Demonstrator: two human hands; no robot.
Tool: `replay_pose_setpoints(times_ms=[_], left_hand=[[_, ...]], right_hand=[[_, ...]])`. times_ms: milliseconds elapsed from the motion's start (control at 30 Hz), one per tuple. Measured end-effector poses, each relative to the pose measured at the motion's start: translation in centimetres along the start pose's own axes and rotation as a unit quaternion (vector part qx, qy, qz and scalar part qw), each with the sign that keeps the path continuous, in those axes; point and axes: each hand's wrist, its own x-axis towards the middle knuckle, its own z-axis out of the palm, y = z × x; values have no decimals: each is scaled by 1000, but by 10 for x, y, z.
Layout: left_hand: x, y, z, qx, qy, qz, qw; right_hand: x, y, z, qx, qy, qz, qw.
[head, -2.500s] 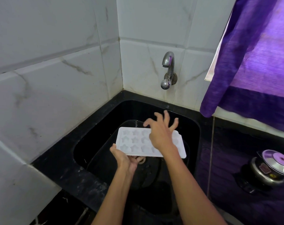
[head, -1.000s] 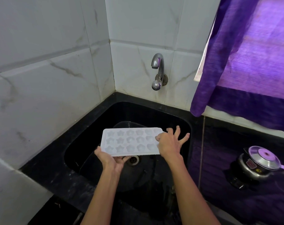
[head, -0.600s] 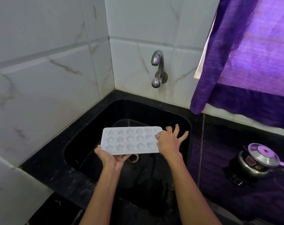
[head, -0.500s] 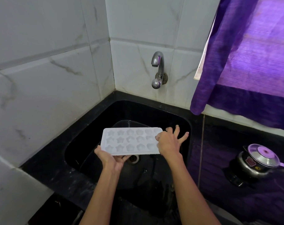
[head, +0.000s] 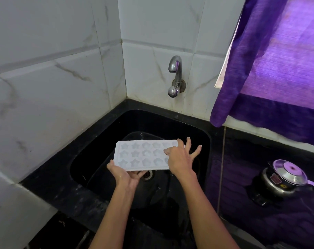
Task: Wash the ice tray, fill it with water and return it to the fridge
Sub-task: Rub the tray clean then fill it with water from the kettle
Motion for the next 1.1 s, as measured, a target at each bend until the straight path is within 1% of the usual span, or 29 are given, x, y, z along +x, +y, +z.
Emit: replay_pose_setpoints(times_ms=[200, 400, 600, 800, 900, 1000, 1100], left_hand=[[3, 1, 0, 4, 0, -3, 1000], [2, 0, 4, -5, -1, 5, 1000], [2, -1, 2, -2, 3, 4, 1000], [1, -2, 4, 3, -3, 15, 1000], [-1, -2, 4, 8, 0, 15, 1000], [-3, -3, 4, 7, 0, 14, 1000], [-5, -3, 4, 7, -2, 17, 1000]], right_hand=[[2, 3, -5, 8, -6, 19, 1000], [0, 0, -3, -17, 4, -4, 1000], [2, 1, -6, -9, -4, 16, 1000], [0, -3, -2, -20, 3, -2, 1000], [1, -1, -5, -16, 3, 9, 1000], [2, 0, -8, 1, 30, 15, 999], [-1, -5, -11, 17, 59, -1, 998]])
